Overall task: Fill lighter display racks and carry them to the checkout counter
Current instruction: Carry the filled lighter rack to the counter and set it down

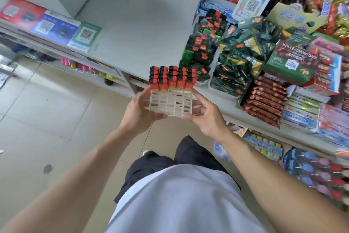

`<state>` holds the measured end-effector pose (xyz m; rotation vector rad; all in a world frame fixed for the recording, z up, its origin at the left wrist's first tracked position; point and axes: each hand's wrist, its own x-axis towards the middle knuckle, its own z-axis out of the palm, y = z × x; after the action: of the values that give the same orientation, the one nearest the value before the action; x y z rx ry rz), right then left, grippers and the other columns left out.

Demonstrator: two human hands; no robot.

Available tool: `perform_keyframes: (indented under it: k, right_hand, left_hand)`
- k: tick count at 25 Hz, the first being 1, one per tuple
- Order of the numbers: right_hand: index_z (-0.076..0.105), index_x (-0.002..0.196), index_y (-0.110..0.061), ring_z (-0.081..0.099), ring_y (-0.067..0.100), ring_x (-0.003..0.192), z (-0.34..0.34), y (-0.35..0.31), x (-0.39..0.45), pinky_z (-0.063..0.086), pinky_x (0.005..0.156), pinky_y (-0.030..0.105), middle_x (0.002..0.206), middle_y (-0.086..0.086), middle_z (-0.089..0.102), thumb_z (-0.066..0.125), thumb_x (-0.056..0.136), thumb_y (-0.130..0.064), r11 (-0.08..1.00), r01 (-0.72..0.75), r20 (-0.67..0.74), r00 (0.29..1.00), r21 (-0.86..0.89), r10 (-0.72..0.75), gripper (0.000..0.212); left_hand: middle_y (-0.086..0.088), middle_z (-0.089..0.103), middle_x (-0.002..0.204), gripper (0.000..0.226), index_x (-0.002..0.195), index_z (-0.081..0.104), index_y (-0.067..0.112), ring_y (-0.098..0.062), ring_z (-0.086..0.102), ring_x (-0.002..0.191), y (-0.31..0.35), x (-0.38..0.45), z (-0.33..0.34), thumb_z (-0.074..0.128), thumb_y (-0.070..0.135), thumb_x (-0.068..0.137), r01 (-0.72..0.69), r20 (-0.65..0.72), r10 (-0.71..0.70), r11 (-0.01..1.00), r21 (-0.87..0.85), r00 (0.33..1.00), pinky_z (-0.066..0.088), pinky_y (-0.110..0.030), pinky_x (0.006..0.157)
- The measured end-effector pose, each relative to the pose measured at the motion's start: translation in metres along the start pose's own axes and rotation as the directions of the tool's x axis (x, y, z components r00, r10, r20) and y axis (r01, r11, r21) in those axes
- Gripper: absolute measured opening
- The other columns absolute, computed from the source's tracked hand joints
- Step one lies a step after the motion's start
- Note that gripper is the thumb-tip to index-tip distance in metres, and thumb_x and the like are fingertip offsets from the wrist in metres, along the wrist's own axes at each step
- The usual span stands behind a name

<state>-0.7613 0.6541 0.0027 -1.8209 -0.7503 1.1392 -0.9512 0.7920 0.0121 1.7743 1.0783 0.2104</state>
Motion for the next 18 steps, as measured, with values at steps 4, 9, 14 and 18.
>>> perform_keyframes:
  k: [4,9,14,18]
  right_hand:
    - [0.037,0.151,-0.031,0.063,0.011,0.078,0.033,-0.034,0.049,0.055,0.083,0.031,0.099,-0.010,0.059,0.085,0.077,-0.010,1.000,-0.007,-0.019,1.000,-0.024,0.007,0.091]
    - [0.035,0.152,-0.036,0.067,0.010,0.078,0.054,-0.062,0.125,0.058,0.082,0.032,0.104,-0.008,0.061,0.087,0.076,-0.015,0.996,-0.038,-0.041,0.999,-0.078,0.035,0.095]
    - [0.032,0.152,-0.037,0.064,-0.004,0.069,0.051,-0.089,0.188,0.054,0.072,0.017,0.097,-0.010,0.062,0.082,0.080,-0.008,0.990,-0.108,-0.071,0.992,-0.092,0.102,0.092]
    - [0.029,0.154,-0.033,0.069,0.003,0.087,0.050,-0.105,0.234,0.051,0.067,0.011,0.100,-0.013,0.067,0.078,0.082,-0.004,0.975,-0.218,-0.138,0.968,-0.038,0.211,0.092]
  left_hand:
    - [0.037,0.065,0.085,0.079,0.114,0.047,0.055,0.019,0.062,0.079,-0.011,0.042,-0.052,0.092,0.010,0.068,0.028,0.018,-0.028,1.000,0.007,0.999,0.046,-0.003,0.059]
    - [0.035,0.066,0.102,0.082,0.121,0.051,0.057,0.010,0.067,0.086,-0.013,0.118,-0.096,0.094,0.015,0.066,0.034,0.060,-0.036,0.999,0.023,0.998,0.054,-0.014,0.068]
    - [0.031,0.062,0.107,0.085,0.132,0.050,0.051,0.016,0.064,0.079,-0.003,0.196,-0.117,0.092,0.012,0.069,0.046,0.127,-0.053,0.997,0.058,0.990,0.049,-0.007,0.057]
    - [0.025,0.063,0.101,0.095,0.138,0.042,0.052,0.006,0.067,0.076,0.006,0.266,-0.124,0.093,0.013,0.068,0.092,0.219,-0.107,0.993,0.076,0.970,0.055,-0.024,0.064]
